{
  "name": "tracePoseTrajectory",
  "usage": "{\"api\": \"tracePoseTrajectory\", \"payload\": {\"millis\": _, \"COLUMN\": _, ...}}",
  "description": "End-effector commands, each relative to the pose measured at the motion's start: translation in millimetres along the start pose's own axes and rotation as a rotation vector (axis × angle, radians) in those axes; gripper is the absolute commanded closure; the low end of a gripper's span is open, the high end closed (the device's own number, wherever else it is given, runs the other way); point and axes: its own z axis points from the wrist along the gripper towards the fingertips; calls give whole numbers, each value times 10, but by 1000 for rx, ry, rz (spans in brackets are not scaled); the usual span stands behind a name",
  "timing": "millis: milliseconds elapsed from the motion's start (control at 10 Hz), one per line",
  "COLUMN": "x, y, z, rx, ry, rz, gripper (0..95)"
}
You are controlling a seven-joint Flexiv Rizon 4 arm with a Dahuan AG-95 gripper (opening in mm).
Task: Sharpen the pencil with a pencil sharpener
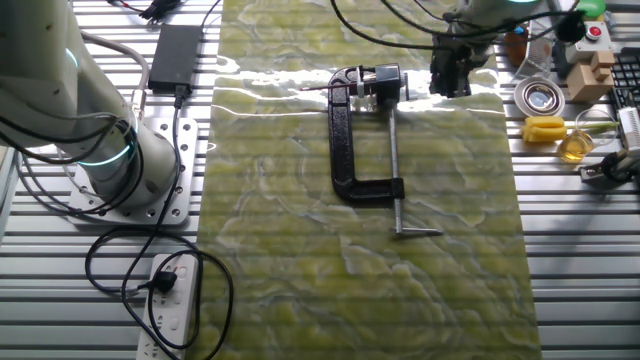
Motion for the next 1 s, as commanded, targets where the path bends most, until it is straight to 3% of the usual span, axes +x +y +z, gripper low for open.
{"api": "tracePoseTrajectory", "payload": {"millis": 100, "x": 2, "y": 37, "z": 120, "rx": 55, "ry": -88, "rz": 183, "gripper": 950}}
{"api": "tracePoseTrajectory", "payload": {"millis": 200, "x": -6, "y": 40, "z": 128, "rx": 61, "ry": -107, "rz": 206, "gripper": 950}}
{"api": "tracePoseTrajectory", "payload": {"millis": 300, "x": -6, "y": 51, "z": 146, "rx": 63, "ry": -118, "rz": 203, "gripper": 760}}
{"api": "tracePoseTrajectory", "payload": {"millis": 800, "x": 10, "y": 74, "z": 397, "rx": 67, "ry": -115, "rz": 187, "gripper": 760}}
{"api": "tracePoseTrajectory", "payload": {"millis": 1000, "x": 12, "y": 74, "z": 395, "rx": 63, "ry": -115, "rz": 168, "gripper": 760}}
